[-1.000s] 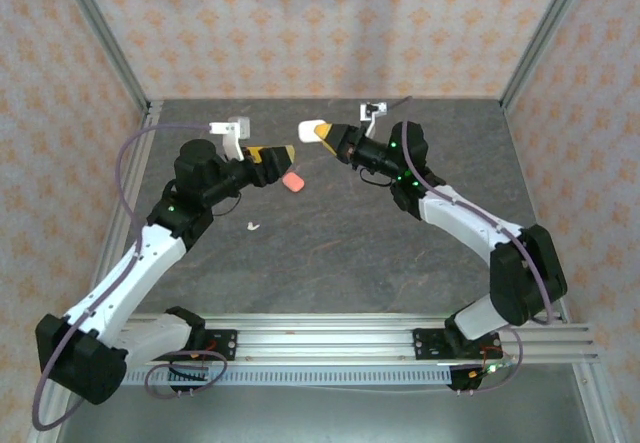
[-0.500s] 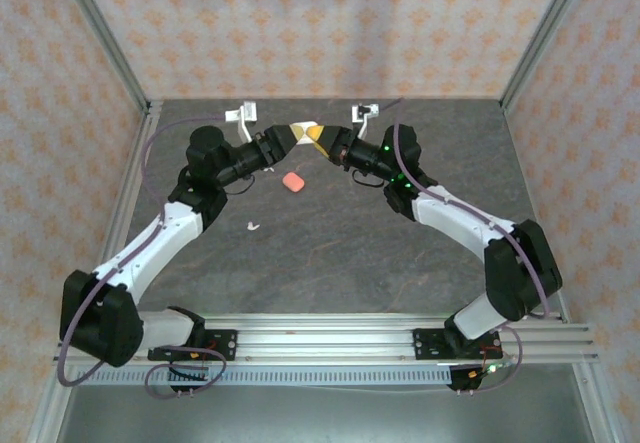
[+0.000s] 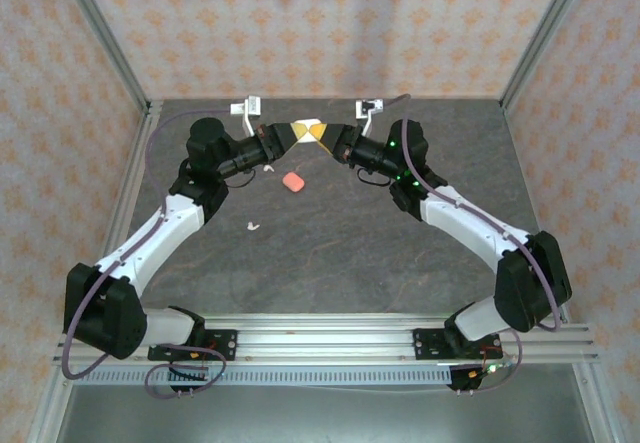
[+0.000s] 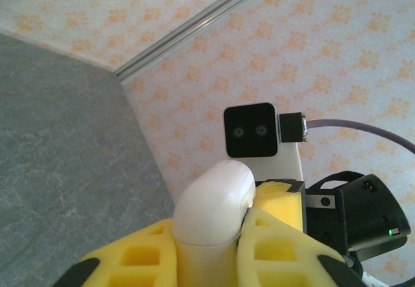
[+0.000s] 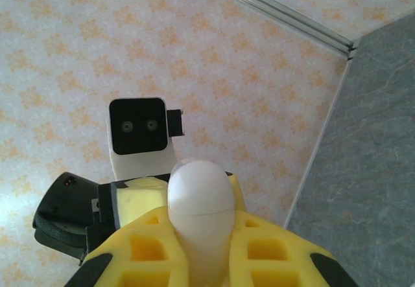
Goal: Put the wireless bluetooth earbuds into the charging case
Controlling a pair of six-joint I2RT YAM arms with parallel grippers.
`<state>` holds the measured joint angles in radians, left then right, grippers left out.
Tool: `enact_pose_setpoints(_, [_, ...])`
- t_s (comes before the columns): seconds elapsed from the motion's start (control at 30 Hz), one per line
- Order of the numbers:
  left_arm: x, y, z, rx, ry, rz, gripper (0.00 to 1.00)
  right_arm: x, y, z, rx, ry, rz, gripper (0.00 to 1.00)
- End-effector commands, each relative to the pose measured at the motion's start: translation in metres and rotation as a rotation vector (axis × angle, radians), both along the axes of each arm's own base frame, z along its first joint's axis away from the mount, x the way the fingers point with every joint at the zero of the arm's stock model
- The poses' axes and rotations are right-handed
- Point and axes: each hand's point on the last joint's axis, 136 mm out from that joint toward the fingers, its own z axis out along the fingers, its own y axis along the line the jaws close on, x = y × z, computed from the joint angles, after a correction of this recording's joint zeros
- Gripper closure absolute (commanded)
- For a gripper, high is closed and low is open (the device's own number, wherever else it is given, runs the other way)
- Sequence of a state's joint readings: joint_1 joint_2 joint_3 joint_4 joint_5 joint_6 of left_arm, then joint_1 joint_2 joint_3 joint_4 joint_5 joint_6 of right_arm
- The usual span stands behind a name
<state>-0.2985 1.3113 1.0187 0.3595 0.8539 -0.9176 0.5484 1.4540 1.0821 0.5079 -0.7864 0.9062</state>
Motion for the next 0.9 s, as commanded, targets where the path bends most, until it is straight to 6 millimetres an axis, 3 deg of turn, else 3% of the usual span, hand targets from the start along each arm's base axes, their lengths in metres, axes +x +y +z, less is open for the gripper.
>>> enact_pose_setpoints(0.0, [-0.019,0.0,0.024,0.031,-0.093,-0.034,0.59,-0.008,-0.002,0.02,-0.04,-0.094,-0.001,1.0])
enact_pose_setpoints(0.07, [-0.022,0.001,0.024,0.03,-0.097,-0.033,0.53,-0.008,-0.002,0.023,-0.032,-0.102,-0.003,1.0])
enact_pose_setpoints(0.17, [-0.024,0.0,0.026,0.029,-0.106,-0.039,0.54,-0.008,-0.002,0.026,-0.013,-0.103,0.001,1.0])
enact_pose_setpoints(0.33, [-0.026,-0.008,0.027,0.037,-0.115,-0.065,0.69,-0.011,-0.003,0.025,-0.002,-0.095,0.006,1.0])
enact_pose_setpoints(0.5, [-0.028,-0.013,0.029,0.041,-0.121,-0.08,0.93,-0.012,-0.008,0.024,-0.018,-0.099,-0.017,0.99])
enact_pose_setpoints(0.53, [-0.029,-0.013,0.029,0.051,-0.126,-0.083,1.0,-0.011,-0.008,0.022,-0.032,-0.096,-0.025,0.98])
enact_pose_setpoints(0.7, [-0.051,-0.019,0.022,0.198,-0.231,-0.145,1.0,-0.011,-0.012,0.013,-0.168,-0.102,-0.044,0.76])
enact_pose_setpoints(0.87, [-0.078,-0.021,0.012,0.384,-0.426,-0.202,1.0,-0.009,-0.011,-0.006,-0.235,-0.05,-0.019,0.7])
